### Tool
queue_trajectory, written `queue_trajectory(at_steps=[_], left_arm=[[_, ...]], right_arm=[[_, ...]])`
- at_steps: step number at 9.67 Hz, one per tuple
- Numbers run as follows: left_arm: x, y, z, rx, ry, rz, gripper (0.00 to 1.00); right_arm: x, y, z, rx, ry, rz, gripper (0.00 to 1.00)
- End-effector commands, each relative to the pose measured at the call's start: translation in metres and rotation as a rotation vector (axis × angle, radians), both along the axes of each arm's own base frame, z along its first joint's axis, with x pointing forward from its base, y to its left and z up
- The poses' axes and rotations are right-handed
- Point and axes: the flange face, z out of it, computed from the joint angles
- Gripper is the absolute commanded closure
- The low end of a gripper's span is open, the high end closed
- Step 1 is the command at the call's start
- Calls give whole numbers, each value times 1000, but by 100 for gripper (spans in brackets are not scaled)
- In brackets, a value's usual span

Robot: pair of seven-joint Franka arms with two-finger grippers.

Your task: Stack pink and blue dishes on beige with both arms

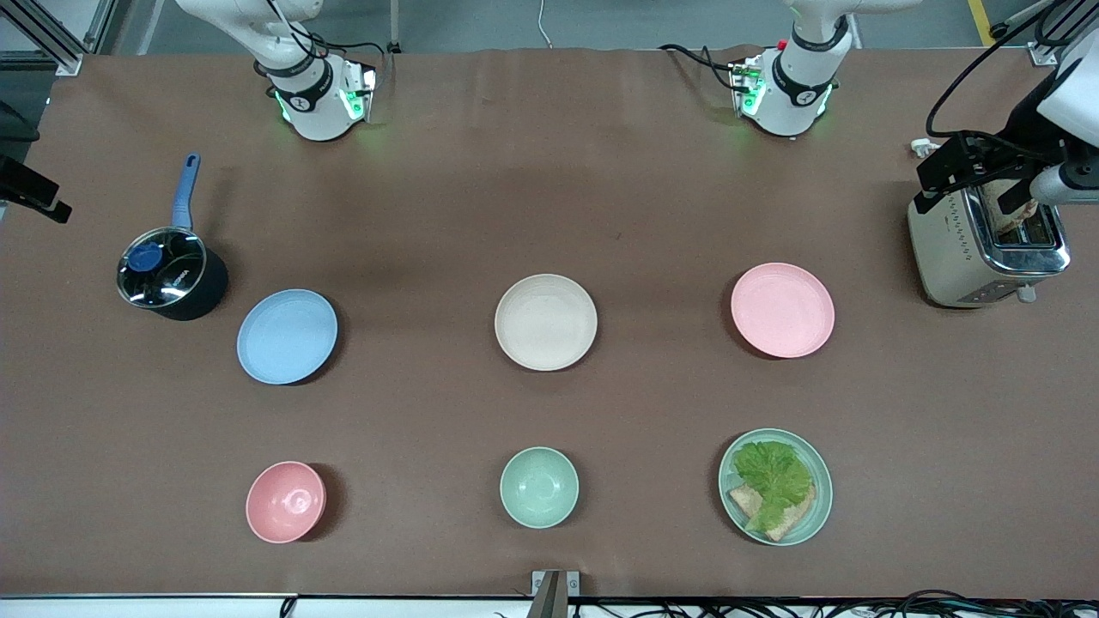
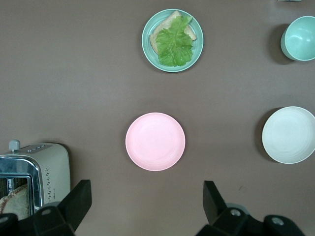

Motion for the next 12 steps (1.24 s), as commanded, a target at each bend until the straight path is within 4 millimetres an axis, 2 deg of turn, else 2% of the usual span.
queue_trajectory(at_steps=[1, 2, 3, 4, 5, 6, 7, 9, 10, 12], left_arm=[[1, 0, -10, 5, 36, -14, 0], [1, 1, -9, 6, 36, -27, 0], [6, 5, -16, 4, 50, -21, 0], [9, 27, -18, -9, 57, 12, 0], [14, 34, -27, -31, 75, 24, 0], [30, 60, -47, -60, 90, 48, 0], [45, 75, -72, -87, 115, 26, 1], [58, 105, -134, -194, 132, 0, 0], [61, 115, -174, -220, 157, -52, 0], [60, 129, -248, -214, 155, -190, 0]], right_arm=[[2, 3, 5, -21, -14, -8, 0], [3, 7, 5, -19, -15, 0, 0], [3, 8, 6, -18, -17, 0, 0], [3, 8, 6, -16, -17, -1, 0], [3, 9, 6, -16, -17, 0, 0], [3, 8, 4, -18, -13, 5, 0], [17, 14, -15, -36, 23, 27, 0], [23, 20, -25, -36, 43, 39, 0], [34, 21, -53, -17, 90, 40, 0], [53, 15, -134, 74, 112, 14, 0]])
